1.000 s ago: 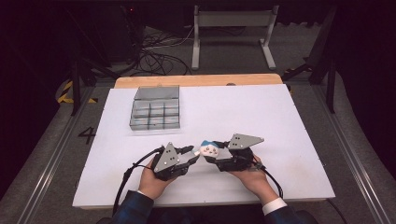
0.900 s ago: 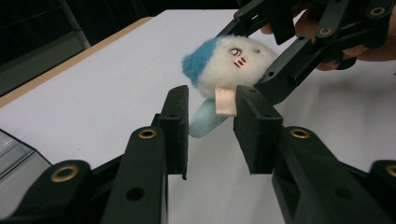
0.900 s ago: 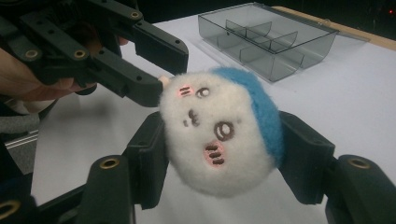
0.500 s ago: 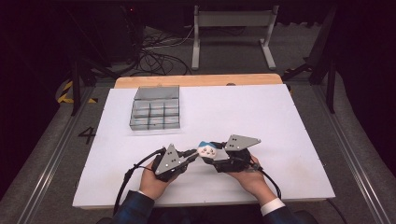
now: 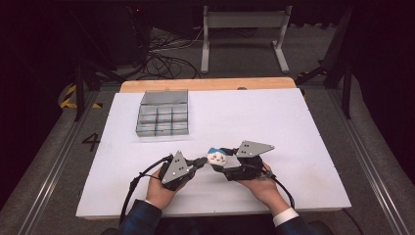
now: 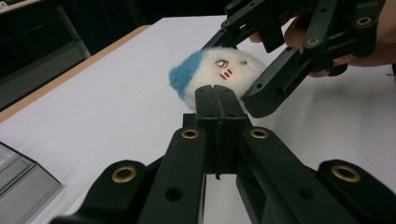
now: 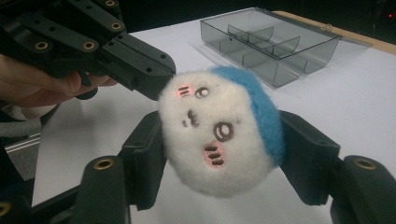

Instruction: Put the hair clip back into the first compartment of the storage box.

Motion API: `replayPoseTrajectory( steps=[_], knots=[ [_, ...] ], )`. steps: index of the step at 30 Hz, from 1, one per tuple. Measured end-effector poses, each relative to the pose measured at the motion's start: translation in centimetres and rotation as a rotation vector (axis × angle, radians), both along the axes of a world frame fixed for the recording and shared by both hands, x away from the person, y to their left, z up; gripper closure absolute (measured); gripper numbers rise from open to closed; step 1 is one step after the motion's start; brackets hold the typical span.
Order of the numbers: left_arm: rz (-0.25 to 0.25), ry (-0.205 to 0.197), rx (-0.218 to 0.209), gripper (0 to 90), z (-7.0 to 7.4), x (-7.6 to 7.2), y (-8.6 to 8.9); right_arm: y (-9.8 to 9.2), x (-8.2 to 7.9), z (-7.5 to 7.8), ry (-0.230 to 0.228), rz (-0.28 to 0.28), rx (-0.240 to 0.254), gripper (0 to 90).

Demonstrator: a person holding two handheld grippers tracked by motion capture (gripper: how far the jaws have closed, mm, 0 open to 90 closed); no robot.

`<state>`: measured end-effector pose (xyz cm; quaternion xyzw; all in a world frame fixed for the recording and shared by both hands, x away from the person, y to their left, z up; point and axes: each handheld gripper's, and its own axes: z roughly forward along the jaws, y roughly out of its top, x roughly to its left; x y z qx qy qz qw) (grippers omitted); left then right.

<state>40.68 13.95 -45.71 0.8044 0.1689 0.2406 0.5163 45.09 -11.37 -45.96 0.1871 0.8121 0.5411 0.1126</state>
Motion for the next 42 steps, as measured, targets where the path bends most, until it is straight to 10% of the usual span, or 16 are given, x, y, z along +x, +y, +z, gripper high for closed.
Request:
replayPoseTrajectory(
  steps=[23,42],
  knots=[
    [0.066,0.009,-0.098,90.0,0.9,0.6,2.0,-1.0,0.0,0.4,-0.005,-0.023,0.012,19.0],
    [0.183,0.013,-0.134,90.0,1.7,2.0,5.3,-6.7,0.4,2.2,-0.011,-0.172,0.079,4.7]
  ],
)
